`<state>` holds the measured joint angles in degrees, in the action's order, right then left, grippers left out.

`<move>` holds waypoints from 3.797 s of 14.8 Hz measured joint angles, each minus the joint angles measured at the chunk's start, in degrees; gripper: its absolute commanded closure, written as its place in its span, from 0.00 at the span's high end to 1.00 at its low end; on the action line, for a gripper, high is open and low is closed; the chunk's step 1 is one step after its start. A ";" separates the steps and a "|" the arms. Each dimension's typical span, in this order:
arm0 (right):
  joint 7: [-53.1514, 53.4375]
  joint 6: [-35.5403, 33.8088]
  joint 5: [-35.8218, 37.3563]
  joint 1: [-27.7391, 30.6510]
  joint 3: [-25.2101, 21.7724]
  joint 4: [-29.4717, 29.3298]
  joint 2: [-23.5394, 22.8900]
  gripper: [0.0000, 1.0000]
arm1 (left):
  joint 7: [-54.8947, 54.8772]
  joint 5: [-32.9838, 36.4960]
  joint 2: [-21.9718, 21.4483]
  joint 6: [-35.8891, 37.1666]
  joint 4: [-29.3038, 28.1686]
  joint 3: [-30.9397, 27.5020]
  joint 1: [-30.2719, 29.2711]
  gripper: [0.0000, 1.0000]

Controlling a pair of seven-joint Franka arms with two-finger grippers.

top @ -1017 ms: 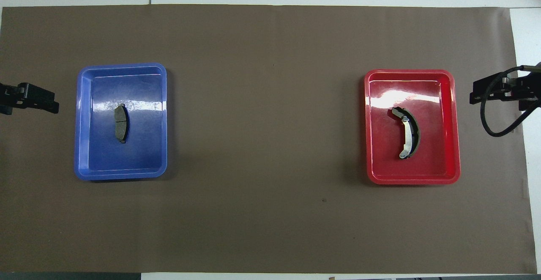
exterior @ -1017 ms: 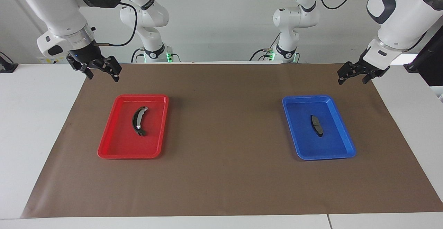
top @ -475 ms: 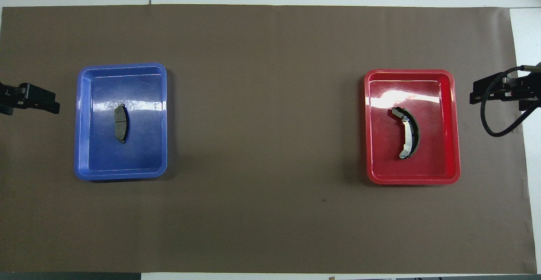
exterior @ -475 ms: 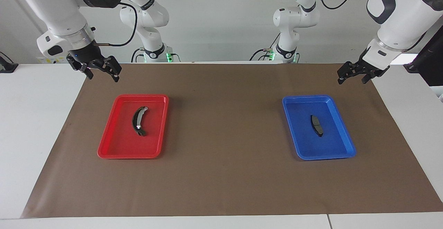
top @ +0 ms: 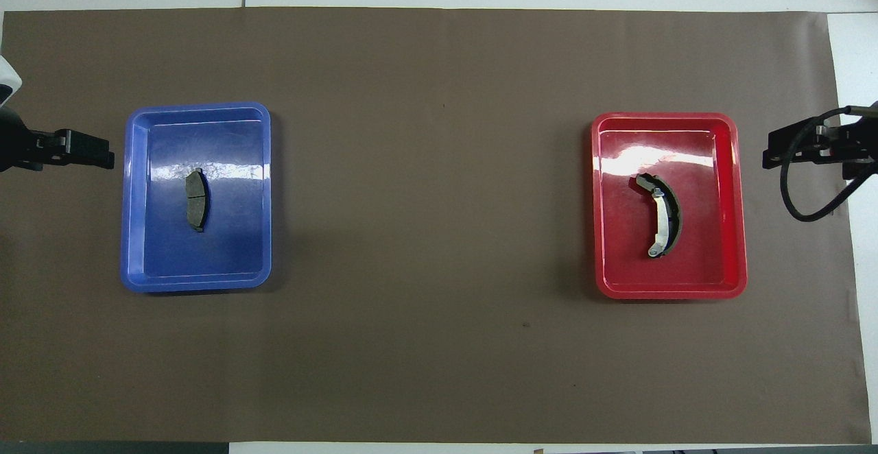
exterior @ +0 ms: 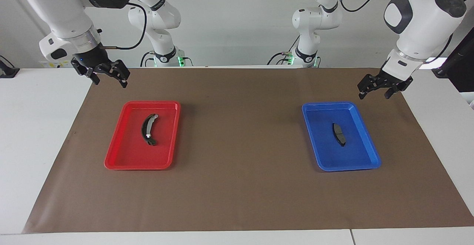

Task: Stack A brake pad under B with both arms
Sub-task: 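Reach into the blue tray and grasp the flat brake pad with the left gripper, then carry the pad to mid-table while the right gripper reaches the curved shoe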

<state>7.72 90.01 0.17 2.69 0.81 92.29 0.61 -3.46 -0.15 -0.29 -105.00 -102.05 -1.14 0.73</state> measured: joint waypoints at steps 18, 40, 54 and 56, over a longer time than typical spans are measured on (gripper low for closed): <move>0.00 -0.09 0.00 0.10 -0.16 0.84 0.36 0.99 | 6.28 -0.41 12.96 -39.85 -24.71 0.84 2.06 0.96; -1.52 12.69 -0.22 0.07 0.18 12.17 1.77 0.99 | 28.76 -1.06 13.03 -28.18 -11.91 1.48 26.11 0.01; -14.57 48.96 -0.39 -0.86 0.33 39.34 -4.61 0.96 | 33.67 -0.94 21.43 -28.42 -2.47 0.08 33.50 0.99; -14.64 50.67 -0.41 -0.87 0.34 40.37 -5.84 0.95 | 32.07 -0.88 16.15 -22.74 -3.21 -0.18 28.93 0.99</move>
<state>-6.92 140.68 -0.24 1.82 1.15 132.66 -5.23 28.61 -1.03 15.87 -127.74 -105.26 -1.32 29.67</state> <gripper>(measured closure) 0.040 0.004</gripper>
